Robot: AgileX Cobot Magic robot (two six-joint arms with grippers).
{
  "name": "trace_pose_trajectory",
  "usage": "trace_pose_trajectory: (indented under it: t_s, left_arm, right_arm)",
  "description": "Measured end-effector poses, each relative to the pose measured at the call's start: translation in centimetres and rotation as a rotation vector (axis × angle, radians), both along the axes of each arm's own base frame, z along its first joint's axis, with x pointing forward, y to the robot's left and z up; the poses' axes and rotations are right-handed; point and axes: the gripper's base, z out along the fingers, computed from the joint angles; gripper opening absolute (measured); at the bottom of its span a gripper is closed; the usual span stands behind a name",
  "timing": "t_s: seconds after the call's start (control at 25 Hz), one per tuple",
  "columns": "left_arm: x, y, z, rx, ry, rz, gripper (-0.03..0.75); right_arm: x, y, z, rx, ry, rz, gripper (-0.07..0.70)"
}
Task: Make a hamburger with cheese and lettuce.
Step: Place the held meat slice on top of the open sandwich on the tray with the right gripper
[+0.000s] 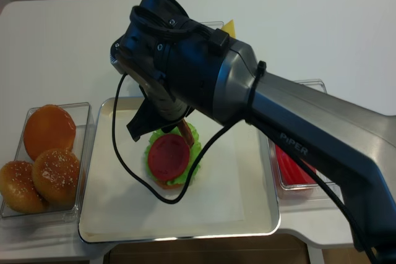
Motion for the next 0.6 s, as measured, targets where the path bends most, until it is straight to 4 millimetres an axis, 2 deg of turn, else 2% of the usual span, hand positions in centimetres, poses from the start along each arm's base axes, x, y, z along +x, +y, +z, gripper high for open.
trace_pose_trajectory:
  t_s: [0.6]
  left_arm:
    - [0.00,0.00,0.00,0.000,0.000,0.000,0.285]
  right_arm:
    - [0.14,0.16,-0.50,-0.029,0.000,0.040,0.123]
